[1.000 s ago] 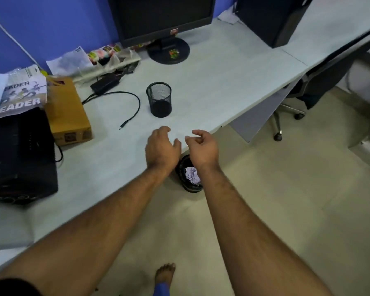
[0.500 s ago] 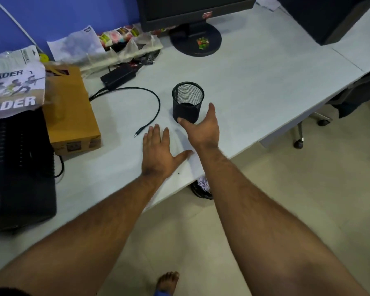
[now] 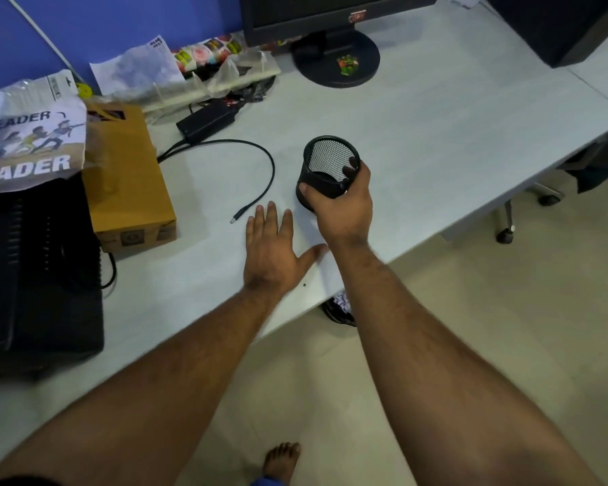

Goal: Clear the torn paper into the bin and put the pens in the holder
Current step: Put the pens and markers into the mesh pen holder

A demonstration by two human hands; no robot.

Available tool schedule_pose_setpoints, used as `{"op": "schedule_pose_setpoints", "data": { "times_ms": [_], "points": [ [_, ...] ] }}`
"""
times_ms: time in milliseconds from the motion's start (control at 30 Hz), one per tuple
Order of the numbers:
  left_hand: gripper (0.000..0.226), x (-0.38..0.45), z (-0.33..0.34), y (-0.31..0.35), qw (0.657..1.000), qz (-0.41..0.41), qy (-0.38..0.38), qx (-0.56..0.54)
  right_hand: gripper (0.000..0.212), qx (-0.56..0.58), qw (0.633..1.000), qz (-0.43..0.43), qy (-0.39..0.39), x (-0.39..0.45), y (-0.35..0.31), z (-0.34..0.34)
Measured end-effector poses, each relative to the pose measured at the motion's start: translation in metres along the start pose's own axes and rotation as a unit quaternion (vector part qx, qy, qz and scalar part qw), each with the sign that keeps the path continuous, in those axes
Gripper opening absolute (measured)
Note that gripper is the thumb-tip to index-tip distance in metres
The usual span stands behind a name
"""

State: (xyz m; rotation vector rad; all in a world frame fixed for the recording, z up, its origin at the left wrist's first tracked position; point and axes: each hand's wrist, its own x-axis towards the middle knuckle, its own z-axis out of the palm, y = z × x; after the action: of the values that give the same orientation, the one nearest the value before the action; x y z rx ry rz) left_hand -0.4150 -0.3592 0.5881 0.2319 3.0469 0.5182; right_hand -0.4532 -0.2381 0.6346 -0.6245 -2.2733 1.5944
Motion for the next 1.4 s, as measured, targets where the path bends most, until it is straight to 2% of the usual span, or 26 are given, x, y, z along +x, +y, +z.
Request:
{"op": "schedule_pose_setpoints", "data": {
  "times_ms": [100, 167, 233, 300, 467, 567, 733, 900, 1033, 1100, 1233, 1400],
  "points": [
    [0.088, -0.004, -0.002, 0.005, 0.999, 0.030, 0.009, -0.013, 0.085, 0.014, 1.000, 0.003, 0.006, -0.021, -0.001, -0.027],
    [0.050, -0.011, 0.001, 0.022, 0.996, 0.071, 0.048, -0.039, 0.083, 0.036, 0.999, 0.011, 0.027, -0.038, 0.005, -0.049],
    [0.019, -0.028, 0.003, 0.049, 0.990, 0.094, 0.061, -0.083, 0.083, 0.049, 0.996, 0.016, 0.076, -0.057, 0.022, -0.074],
    [0.009, -0.054, 0.009, 0.083, 0.985, 0.129, 0.040, -0.103, 0.083, 0.028, 0.988, 0.016, 0.153, -0.079, 0.051, -0.106],
    [0.017, -0.118, 0.071, 0.155, 0.972, 0.190, -0.029, -0.138, 0.086, -0.010, 0.967, 0.082, 0.242, -0.138, 0.140, -0.196],
    [0.020, -0.167, 0.144, 0.195, 0.964, 0.183, -0.123, -0.149, 0.085, -0.027, 0.951, 0.138, 0.275, -0.181, 0.218, -0.257],
    [0.022, -0.242, 0.258, 0.229, 0.936, 0.111, -0.270, -0.197, 0.082, -0.020, 0.931, 0.229, 0.284, -0.265, 0.334, -0.316],
    [0.020, -0.331, 0.408, 0.245, 0.893, 0.109, -0.392, -0.190, 0.084, -0.039, 0.862, 0.344, 0.372, -0.358, 0.484, -0.342],
    [0.019, -0.381, 0.507, 0.232, 0.872, 0.146, -0.446, -0.139, 0.089, -0.090, 0.842, 0.367, 0.384, -0.413, 0.563, -0.330],
    [0.018, -0.409, 0.558, 0.225, 0.856, 0.176, -0.473, -0.112, 0.086, -0.090, 0.818, 0.387, 0.416, -0.441, 0.609, -0.327],
    [0.020, -0.443, 0.641, 0.222, 0.839, 0.229, -0.487, -0.079, 0.087, -0.110, 0.796, 0.401, 0.440, -0.469, 0.690, -0.322],
    [0.022, -0.470, 0.736, 0.231, 0.815, 0.322, -0.481, -0.031, 0.085, -0.167, 0.740, 0.392, 0.520, -0.497, 0.781, -0.331]
  ]
}}
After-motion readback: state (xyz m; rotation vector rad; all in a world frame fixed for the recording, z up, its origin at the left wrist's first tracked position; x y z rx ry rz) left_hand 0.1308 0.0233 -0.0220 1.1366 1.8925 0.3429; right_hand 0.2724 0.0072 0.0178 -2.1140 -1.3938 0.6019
